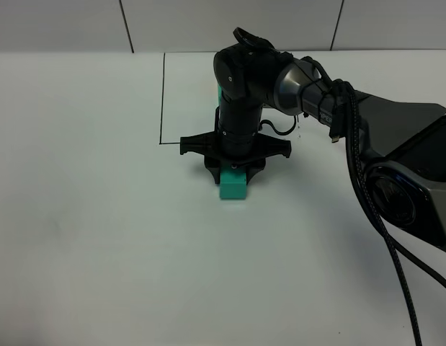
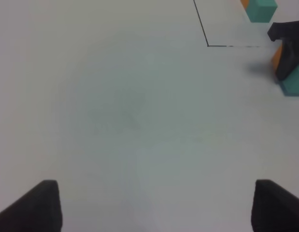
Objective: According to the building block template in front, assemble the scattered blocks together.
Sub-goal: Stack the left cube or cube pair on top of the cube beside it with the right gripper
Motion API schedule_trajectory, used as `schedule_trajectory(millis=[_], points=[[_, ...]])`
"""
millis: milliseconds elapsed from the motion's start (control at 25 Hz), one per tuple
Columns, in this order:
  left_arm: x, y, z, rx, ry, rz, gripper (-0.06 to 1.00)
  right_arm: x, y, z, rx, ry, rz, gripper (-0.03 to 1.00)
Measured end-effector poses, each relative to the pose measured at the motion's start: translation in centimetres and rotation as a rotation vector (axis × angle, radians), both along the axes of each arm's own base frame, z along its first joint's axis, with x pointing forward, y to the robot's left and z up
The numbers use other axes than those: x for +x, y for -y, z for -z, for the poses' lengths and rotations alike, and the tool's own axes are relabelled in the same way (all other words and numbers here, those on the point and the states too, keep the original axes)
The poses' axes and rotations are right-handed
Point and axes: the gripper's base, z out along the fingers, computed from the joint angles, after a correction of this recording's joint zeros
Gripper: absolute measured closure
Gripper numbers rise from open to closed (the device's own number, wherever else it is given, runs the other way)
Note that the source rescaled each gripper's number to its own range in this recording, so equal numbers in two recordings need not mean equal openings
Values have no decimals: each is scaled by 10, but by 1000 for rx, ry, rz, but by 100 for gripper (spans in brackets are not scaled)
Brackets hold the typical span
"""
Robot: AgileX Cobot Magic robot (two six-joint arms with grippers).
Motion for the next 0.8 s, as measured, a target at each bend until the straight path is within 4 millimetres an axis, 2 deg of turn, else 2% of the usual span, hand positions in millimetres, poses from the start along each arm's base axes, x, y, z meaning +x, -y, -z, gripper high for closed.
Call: schedule_trajectory(millis=[800], points=[[0,0,0,0,0,0,27,3,-2,6,-4,31,46,96]])
